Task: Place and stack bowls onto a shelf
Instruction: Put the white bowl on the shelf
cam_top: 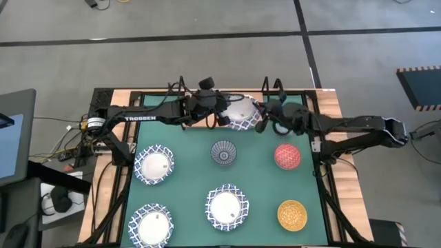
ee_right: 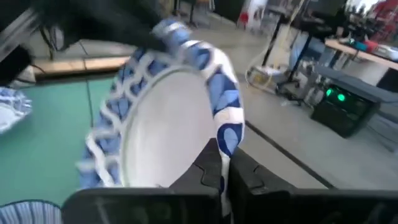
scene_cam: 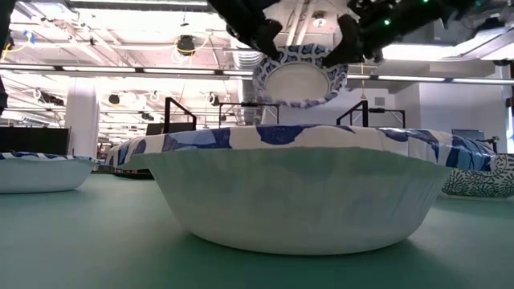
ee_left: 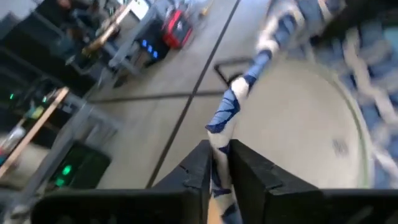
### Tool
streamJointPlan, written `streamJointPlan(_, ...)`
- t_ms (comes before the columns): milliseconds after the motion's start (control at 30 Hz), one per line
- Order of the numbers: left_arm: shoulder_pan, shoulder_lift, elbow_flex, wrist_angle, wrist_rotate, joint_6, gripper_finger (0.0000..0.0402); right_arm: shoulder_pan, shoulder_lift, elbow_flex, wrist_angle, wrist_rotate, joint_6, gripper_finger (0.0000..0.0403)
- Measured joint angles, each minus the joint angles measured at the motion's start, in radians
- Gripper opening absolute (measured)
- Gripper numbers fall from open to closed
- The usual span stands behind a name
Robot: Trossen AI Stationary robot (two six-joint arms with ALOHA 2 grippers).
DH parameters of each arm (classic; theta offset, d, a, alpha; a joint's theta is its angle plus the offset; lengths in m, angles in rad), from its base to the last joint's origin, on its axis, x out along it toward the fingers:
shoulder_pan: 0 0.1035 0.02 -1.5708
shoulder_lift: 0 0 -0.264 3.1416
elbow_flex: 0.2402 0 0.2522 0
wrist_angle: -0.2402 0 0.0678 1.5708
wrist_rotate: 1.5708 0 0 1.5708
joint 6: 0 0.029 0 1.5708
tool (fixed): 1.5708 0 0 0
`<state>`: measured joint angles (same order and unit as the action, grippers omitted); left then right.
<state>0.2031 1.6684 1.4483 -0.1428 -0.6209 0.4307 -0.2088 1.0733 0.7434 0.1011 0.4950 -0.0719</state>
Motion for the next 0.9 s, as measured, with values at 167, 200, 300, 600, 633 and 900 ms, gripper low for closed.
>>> streamJointPlan(167,0.01,0.0,0.0,-0.12,-0.05,-0.099,0.0109,-0.177,0.088,0.182,-0.276,-0.052,0.016,0.0024)
streamJointPlan(200,0.01,0.0,0.0,-0.137,-0.05,-0.114,0.0119,-0.214,0.115,0.212,-0.299,-0.095,0.018,0.0022)
streamJointPlan(300,0.006,0.0,0.0,-0.193,-0.044,-0.163,0.0143,-0.312,0.199,0.291,-0.358,-0.264,0.013,0.0021)
streamJointPlan(600,0.011,0.0,0.0,-0.379,-0.077,-0.307,0.0165,-0.474,0.466,0.514,-0.543,-0.44,-0.112,0.0021)
streamJointPlan(633,0.011,0.0,0.0,-0.396,-0.077,-0.312,0.0165,-0.483,0.491,0.526,-0.572,-0.451,-0.115,0.0021)
streamJointPlan(900,0.011,0.0,0.0,-0.479,-0.081,-0.322,0.0165,-0.523,0.588,0.541,-0.584,-0.475,-0.128,0.0049)
